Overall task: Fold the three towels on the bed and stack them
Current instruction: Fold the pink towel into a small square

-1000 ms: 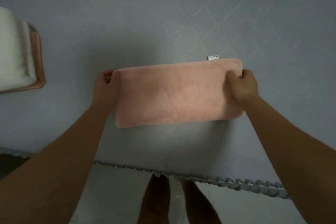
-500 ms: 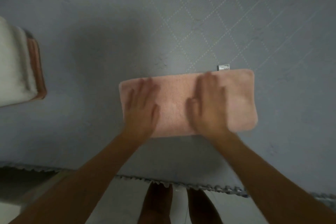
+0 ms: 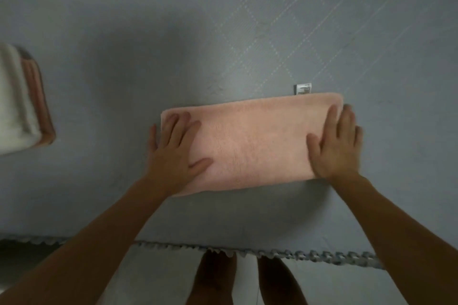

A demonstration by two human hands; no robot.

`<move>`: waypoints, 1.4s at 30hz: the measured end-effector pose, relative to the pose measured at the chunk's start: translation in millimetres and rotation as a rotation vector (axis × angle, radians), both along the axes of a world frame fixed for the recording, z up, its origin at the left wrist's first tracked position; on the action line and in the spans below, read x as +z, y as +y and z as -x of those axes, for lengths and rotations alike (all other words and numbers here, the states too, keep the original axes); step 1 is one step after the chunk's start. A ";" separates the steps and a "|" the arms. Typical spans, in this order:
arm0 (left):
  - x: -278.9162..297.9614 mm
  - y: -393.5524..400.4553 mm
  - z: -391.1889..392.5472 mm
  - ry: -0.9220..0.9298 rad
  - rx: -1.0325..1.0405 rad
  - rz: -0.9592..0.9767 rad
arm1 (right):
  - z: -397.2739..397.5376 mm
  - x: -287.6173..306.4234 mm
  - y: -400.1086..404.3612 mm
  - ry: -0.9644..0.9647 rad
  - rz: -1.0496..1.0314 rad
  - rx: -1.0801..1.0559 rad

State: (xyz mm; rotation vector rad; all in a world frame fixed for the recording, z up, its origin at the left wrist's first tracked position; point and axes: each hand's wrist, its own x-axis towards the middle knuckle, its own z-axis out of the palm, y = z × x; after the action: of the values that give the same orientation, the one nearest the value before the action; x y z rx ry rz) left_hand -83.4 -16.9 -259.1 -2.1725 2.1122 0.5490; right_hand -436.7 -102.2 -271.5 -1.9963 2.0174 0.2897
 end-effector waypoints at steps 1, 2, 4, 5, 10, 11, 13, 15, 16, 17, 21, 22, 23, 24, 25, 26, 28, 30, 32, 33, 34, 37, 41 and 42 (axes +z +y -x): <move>7.4 -11.4 2.0 0.017 0.055 0.024 | 10.3 5.2 0.5 -0.032 -0.015 -0.128; 13.7 -24.7 3.0 0.028 0.102 0.060 | 17.5 10.7 2.1 -0.058 -0.022 -0.237; 20.9 -52.5 1.9 0.065 0.147 0.126 | 25.7 21.2 10.3 -0.108 0.008 -0.427; 22.6 -64.5 0.7 0.113 0.151 0.118 | 27.4 24.2 16.8 -0.154 0.039 -0.536; 16.7 -95.1 0.1 0.278 0.251 -0.256 | 4.9 40.6 49.1 -0.823 -0.313 -1.345; 14.8 -96.4 -1.4 0.304 0.316 -0.321 | -3.7 44.4 49.0 -0.935 -0.456 -1.389; 13.4 -91.4 -4.4 0.373 0.431 -0.483 | -17.7 44.7 36.9 -1.054 -0.495 -1.366; 12.0 -70.3 -7.5 0.422 0.486 -0.590 | -29.5 44.2 5.8 -1.059 -0.294 -1.264; 13.3 -52.8 -6.7 0.453 0.516 -0.622 | -33.6 45.3 -13.6 -1.034 -0.188 -1.187; 15.2 -32.0 -3.5 0.512 0.571 -0.651 | -37.5 46.7 -32.3 -1.023 -0.114 -1.112; 17.3 65.0 43.2 0.961 0.922 -0.739 | -55.1 39.5 -59.8 -1.182 -0.280 -0.895; 16.5 88.0 62.4 1.047 1.011 -0.763 | -57.2 32.6 -48.0 -1.216 -0.396 -0.903; 16.5 109.5 83.8 1.116 1.090 -0.772 | -56.4 25.4 -28.8 -1.233 -0.496 -0.922; 16.7 129.3 105.8 1.167 1.163 -0.755 | -52.0 19.3 -4.7 -1.239 -0.559 -0.954; 17.0 147.4 126.9 1.207 1.238 -0.719 | -44.1 17.3 23.1 -1.244 -0.610 -0.990; 18.6 163.0 146.1 1.242 1.316 -0.669 | -31.9 18.0 51.4 -1.249 -0.669 -1.018; 26.1 186.3 173.0 1.274 1.473 -0.577 | -1.8 27.7 104.0 -1.194 -0.821 -0.972; 38.5 200.1 188.7 1.245 1.567 -0.524 | 26.3 45.3 145.9 -1.018 -0.952 -0.765; 52.8 204.6 195.2 1.156 1.559 -0.501 | 48.9 60.7 170.7 -0.895 -0.946 -0.637; 61.0 203.1 194.8 1.100 1.533 -0.489 | 56.6 66.5 176.8 -0.902 -0.925 -0.639; 70.2 199.8 192.0 1.060 1.514 -0.470 | 62.2 73.6 179.4 -0.937 -0.910 -0.655; 97.1 183.5 173.9 1.054 1.467 -0.420 | 65.2 95.5 171.2 -1.065 -0.858 -0.627; 119.6 148.9 151.2 1.140 1.462 -0.448 | 47.5 110.7 149.4 -1.083 -0.728 -0.219; 123.1 138.9 147.8 1.211 1.492 -0.453 | 41.8 113.6 143.7 -1.043 -0.669 -0.070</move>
State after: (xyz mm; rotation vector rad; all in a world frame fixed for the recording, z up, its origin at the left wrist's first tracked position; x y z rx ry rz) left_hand -231.3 121.9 -135.9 -2.8746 -0.3386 2.4223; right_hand -478.4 41.5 -158.0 -1.2221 1.1005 -0.0945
